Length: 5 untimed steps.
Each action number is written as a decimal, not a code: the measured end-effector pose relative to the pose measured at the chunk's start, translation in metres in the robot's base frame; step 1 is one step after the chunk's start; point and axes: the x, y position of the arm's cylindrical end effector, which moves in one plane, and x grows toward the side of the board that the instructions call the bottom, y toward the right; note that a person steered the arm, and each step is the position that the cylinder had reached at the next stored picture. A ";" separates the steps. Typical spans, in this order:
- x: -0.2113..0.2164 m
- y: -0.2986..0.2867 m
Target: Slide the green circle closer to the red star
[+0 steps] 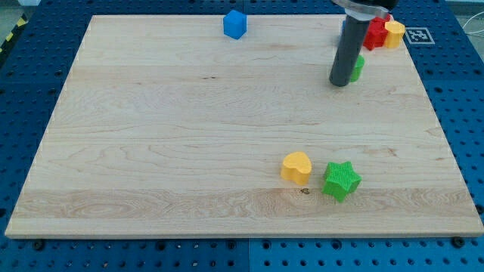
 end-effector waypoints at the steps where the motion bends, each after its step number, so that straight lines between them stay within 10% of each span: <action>1: -0.012 0.011; 5: -0.039 0.043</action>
